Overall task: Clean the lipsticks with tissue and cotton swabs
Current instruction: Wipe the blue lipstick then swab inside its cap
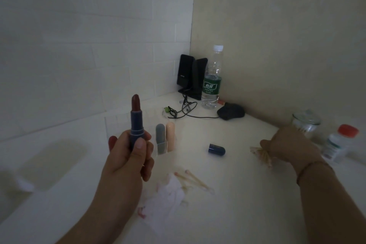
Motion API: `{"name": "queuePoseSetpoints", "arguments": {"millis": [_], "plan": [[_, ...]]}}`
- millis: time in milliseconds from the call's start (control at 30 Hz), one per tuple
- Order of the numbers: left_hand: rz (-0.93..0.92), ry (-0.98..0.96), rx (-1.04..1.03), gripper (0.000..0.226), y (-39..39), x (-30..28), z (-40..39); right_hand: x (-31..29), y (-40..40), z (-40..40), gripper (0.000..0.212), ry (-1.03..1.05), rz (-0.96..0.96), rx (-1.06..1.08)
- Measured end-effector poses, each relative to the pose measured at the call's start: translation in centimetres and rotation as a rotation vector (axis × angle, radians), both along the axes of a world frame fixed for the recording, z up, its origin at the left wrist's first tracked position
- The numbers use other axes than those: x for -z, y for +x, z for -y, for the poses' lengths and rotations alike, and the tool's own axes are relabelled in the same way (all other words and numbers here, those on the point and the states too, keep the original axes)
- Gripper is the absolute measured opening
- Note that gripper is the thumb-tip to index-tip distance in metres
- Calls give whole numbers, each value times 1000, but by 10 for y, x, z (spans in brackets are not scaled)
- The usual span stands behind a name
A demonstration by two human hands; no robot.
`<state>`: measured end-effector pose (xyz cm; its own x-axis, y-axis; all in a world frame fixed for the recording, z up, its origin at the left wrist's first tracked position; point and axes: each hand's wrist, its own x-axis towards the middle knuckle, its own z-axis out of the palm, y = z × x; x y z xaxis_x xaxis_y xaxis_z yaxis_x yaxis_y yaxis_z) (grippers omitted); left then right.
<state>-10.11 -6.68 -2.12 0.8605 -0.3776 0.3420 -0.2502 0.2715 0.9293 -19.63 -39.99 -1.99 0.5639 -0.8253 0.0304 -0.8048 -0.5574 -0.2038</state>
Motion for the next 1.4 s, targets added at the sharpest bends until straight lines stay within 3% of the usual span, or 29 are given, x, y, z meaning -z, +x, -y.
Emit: {"name": "queuePoseSetpoints", "arguments": {"millis": [267,433,600,667,800,967,1067,1233,1400], "plan": [[-12,6,3,22,-1,0,0,-7,-4,-4,23,57,246,-28],[-17,7,7,20,2,1,0,-7,-6,7,24,106,521,-73],[-19,29,6,21,1,2,0,-14,6,-17,11,151,831,-199],[-14,46,-6,20,0,1,0,-17,15,-39,11,262,925,-232],[-77,42,-11,18,0,1,4,-27,28,-108,9,719,1163,-466],[-24,163,-9,15,-9,-7,4,-28,28,-161,11,1044,1096,-682],[-21,155,-77,21,-9,-11,3,-27,27,-171,20,1035,992,-717],[-17,113,-111,22,-9,-16,-1,-26,27,-174,20,989,1008,-695],[-58,58,-92,28,-7,-18,-2,-26,25,-175,22,1131,1006,-687]]}}
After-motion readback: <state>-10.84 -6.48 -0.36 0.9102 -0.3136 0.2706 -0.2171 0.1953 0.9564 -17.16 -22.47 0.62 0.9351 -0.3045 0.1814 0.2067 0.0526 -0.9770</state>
